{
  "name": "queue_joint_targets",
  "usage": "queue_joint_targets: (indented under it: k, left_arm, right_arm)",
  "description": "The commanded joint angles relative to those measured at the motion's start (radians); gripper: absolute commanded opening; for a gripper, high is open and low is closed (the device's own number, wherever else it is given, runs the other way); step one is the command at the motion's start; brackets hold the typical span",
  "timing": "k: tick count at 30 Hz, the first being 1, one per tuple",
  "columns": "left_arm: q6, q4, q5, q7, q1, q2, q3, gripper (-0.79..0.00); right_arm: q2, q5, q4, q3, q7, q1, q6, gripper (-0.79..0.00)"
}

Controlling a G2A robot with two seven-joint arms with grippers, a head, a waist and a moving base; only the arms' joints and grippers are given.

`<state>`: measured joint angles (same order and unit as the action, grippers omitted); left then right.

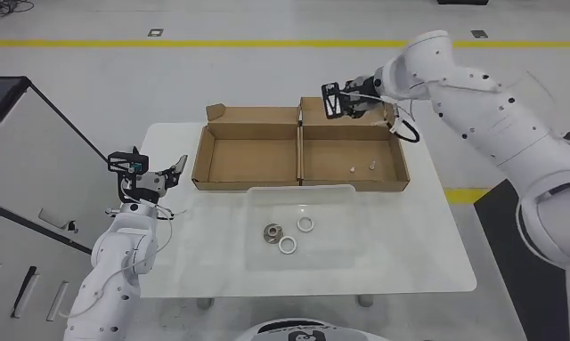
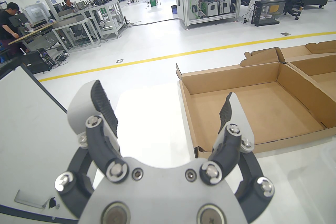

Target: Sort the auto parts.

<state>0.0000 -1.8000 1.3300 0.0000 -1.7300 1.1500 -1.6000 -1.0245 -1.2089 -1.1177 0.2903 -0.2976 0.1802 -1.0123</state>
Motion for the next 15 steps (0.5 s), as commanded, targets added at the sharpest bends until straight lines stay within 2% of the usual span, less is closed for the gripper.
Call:
queue_joint_targets:
  k: [1, 4, 15]
  left_arm:
    - [0.0, 0.0, 0.0, 0.0, 0.0, 0.0, 0.0, 0.0]
    - [0.0, 0.0, 0.0, 0.0, 0.0, 0.0, 0.0, 0.0]
    - [0.0, 0.0, 0.0, 0.0, 0.0, 0.0, 0.0, 0.0]
  right_arm:
    - [-0.015, -0.01, 0.022, -0.054, 0.011, -0.021, 0.0, -0.785]
    - [-0.043, -0.021, 0.048, -0.12, 0.02, -0.047, 0.0, -0.785]
    - [-0.159, -0.117, 0.102, -0.12, -0.066, 0.004, 0.0, -0.785]
